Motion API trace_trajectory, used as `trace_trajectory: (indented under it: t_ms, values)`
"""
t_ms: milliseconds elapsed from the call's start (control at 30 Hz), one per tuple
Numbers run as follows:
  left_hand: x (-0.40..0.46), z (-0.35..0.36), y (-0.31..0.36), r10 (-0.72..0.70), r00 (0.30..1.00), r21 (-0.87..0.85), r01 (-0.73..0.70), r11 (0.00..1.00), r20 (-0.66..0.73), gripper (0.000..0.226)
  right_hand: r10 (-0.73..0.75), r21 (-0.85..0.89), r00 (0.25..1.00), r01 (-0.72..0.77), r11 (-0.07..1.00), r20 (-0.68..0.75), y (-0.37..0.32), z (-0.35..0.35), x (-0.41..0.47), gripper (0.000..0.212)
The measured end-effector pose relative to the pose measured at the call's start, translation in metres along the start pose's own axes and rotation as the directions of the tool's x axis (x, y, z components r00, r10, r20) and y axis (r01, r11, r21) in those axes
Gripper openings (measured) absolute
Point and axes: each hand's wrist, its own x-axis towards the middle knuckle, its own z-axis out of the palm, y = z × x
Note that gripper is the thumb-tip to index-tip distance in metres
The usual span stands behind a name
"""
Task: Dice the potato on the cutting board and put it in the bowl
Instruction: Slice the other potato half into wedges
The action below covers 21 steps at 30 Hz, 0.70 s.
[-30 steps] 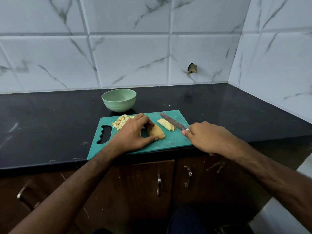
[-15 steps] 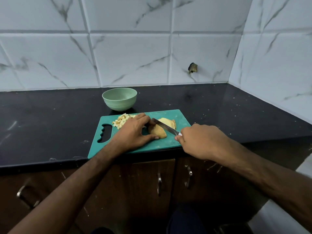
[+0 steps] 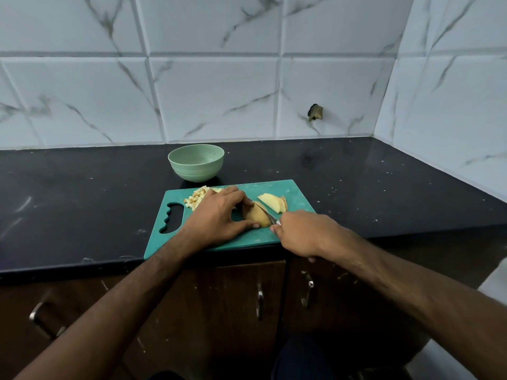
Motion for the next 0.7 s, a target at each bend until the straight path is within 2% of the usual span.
trace_trajectory:
  t_ms: [100,233,400,533,700]
  values:
    - [0.000,-0.001,0.000,-0.002,1.000,0.004,0.002,1.000,-0.006,0.057,-0.001,0.038,0.999,0.002,0.999,-0.046,0.013,0.015,-0.024,0.037]
    - [-0.001,0.000,-0.001,-0.009,1.000,-0.038,0.009,0.999,0.002,0.058,0.007,-0.048,0.997,-0.011,0.999,-0.082,0.021,0.024,-0.050,0.035]
    - [-0.002,0.000,0.003,-0.001,1.000,-0.049,0.001,0.999,-0.014,0.051,0.041,-0.094,0.995,-0.050,0.994,-0.091,0.027,-0.001,-0.040,0.038]
    - [-0.002,0.001,0.000,0.022,1.000,-0.049,-0.023,0.999,-0.019,0.047,0.069,-0.096,0.986,-0.084,0.992,-0.152,0.029,-0.020,-0.031,0.041]
    - [-0.001,0.001,0.000,0.044,0.998,-0.079,-0.047,0.996,-0.036,0.047,0.037,-0.088,0.994,-0.046,0.995,-0.098,0.016,-0.017,-0.031,0.041]
